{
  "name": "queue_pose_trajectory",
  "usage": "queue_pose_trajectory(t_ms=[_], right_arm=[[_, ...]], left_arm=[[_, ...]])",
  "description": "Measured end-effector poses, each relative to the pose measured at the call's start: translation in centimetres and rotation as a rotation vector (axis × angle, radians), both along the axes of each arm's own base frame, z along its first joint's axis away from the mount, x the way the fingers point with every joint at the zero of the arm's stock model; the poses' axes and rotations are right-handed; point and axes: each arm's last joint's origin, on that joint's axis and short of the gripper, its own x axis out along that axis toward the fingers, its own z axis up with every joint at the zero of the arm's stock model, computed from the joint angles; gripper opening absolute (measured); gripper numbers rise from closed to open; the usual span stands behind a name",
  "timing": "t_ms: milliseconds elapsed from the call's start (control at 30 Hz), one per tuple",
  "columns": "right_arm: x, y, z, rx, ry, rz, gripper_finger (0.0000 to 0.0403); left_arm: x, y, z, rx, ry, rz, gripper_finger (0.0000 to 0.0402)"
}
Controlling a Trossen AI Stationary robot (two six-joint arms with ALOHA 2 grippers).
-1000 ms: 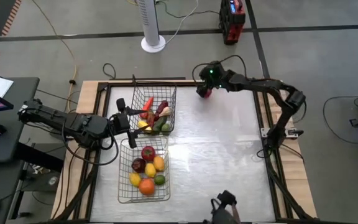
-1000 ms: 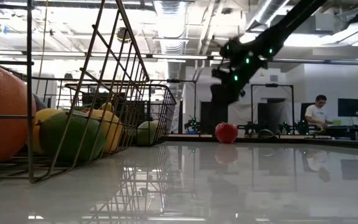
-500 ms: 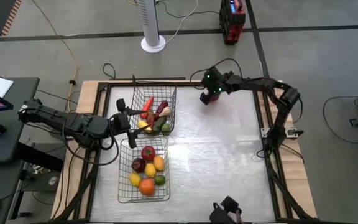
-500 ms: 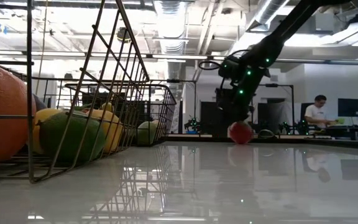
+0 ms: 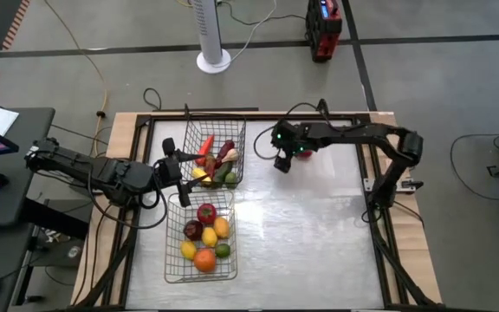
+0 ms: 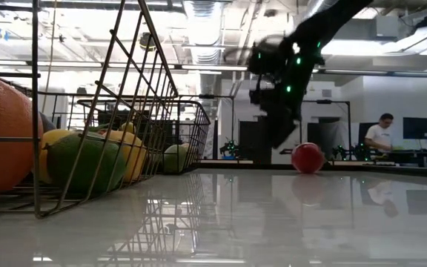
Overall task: Sort produce into baskets
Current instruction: Put the red tomato into the gold wire basket
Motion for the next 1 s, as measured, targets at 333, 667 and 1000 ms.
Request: queue_pose_trajectory(t_ms=[333,667,1000], right_arm=[[-2.9,-0.3,3.6,-0.121,0.001,-0.05,0.0384],[-5.0,0.3,-1.1,-0.02,-0.043,-0.09,0.0384],[-4.7,1.7,-1.7,0.017,-0.06,-0.093,0.0384]], left_arm=[[0.0,0.0,-0.2,-0.022,0.006,0.006,0.0242],[-0.1,0.0,-0.3,-0.032,0.011,0.007,0.0242],[-0.1,0.0,-0.3,-0.029,0.012,0.009,0.0242]])
